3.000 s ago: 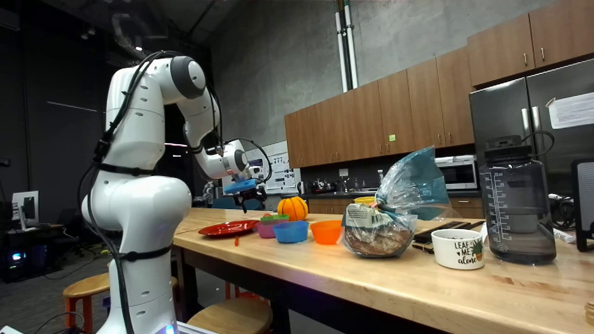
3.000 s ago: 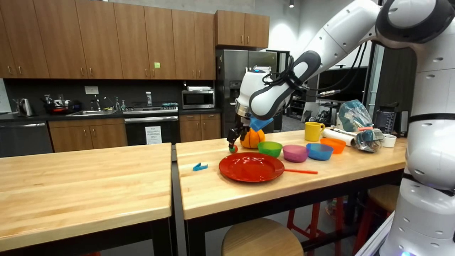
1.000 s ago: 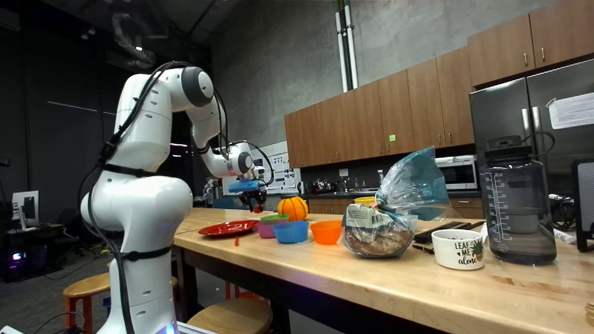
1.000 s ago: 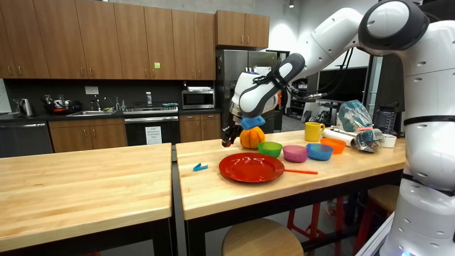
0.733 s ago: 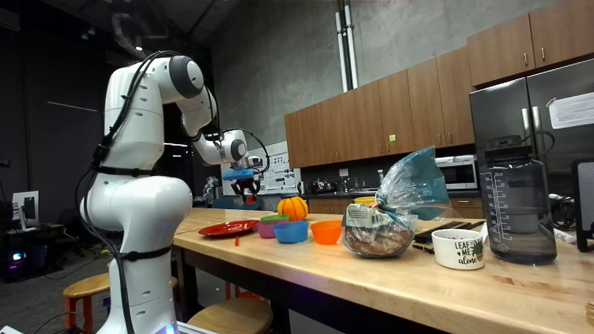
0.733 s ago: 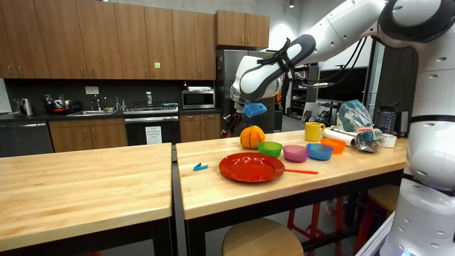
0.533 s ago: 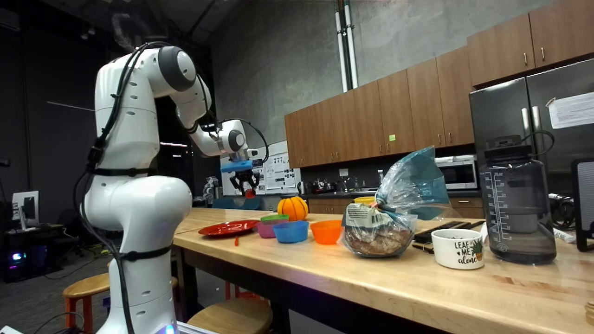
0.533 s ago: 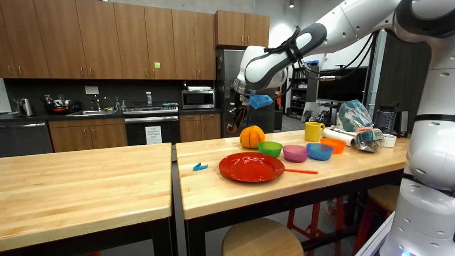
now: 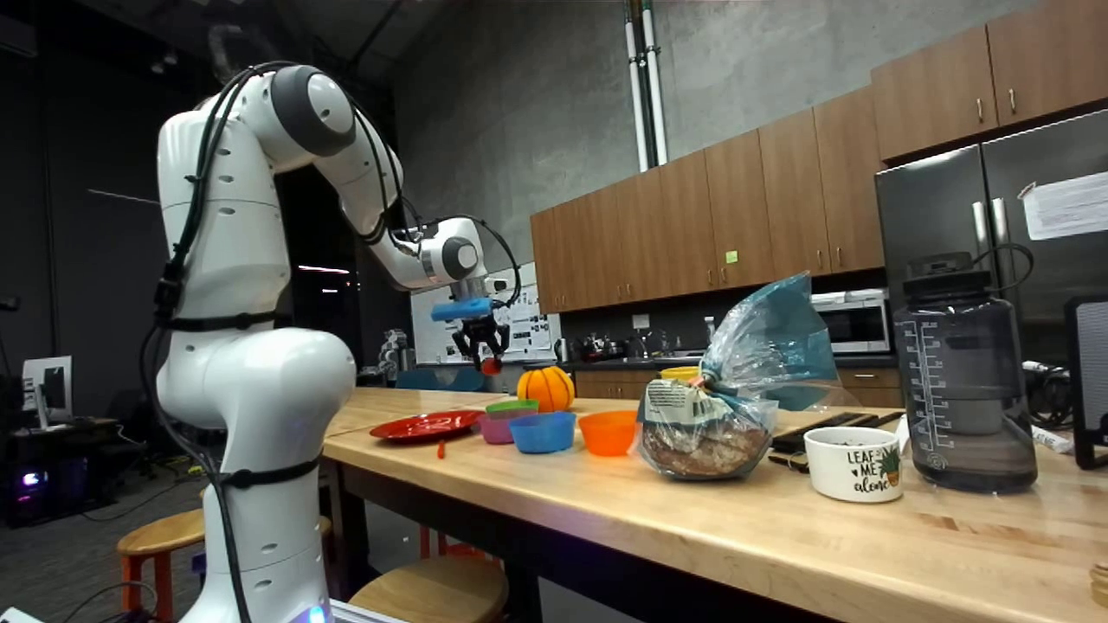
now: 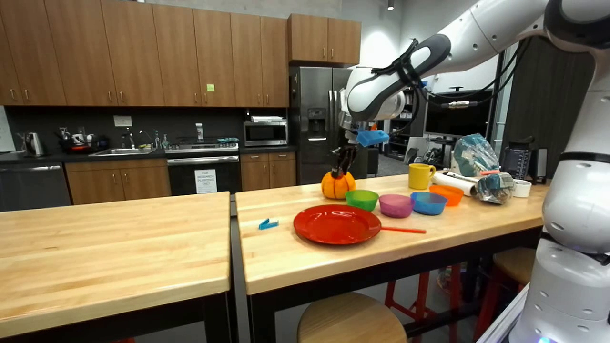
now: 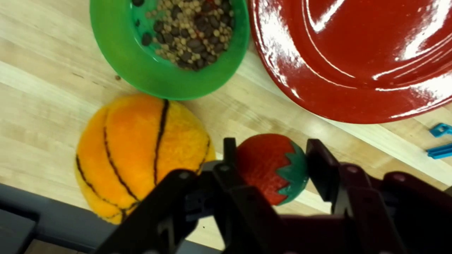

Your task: Put the red object in the orange bowl

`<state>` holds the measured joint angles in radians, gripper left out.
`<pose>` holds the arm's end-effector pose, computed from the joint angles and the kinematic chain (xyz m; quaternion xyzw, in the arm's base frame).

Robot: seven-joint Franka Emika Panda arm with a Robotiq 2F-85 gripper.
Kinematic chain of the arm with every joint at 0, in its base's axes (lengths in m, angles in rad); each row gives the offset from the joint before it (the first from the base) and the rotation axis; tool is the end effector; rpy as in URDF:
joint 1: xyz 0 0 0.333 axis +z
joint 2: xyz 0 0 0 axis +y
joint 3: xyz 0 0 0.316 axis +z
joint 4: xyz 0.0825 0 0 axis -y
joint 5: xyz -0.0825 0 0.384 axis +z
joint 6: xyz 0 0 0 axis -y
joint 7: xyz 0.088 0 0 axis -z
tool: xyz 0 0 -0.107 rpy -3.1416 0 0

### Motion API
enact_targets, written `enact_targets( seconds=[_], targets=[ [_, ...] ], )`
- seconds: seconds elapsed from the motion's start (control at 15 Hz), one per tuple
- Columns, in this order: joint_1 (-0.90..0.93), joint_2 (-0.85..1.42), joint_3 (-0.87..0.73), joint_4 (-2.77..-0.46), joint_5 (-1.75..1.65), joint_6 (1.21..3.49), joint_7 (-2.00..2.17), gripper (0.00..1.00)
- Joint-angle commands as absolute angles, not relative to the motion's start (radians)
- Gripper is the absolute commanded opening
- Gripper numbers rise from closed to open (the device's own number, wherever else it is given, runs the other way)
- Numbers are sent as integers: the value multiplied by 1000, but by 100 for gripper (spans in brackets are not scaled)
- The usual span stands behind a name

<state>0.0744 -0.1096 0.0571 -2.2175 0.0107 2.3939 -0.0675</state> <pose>0.5295 0.0707 0.4526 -0.9852 -0.0952 -0.1423 0.0056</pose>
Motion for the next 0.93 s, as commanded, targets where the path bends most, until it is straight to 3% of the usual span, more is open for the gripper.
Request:
enact_targets(
  seconds=[0.0, 0.87],
  targets=[
    [47, -136, 32, -2245, 19, 2392, -63, 26],
    [-16, -60, -3, -2196, -35, 2365, 92, 26]
  ],
)
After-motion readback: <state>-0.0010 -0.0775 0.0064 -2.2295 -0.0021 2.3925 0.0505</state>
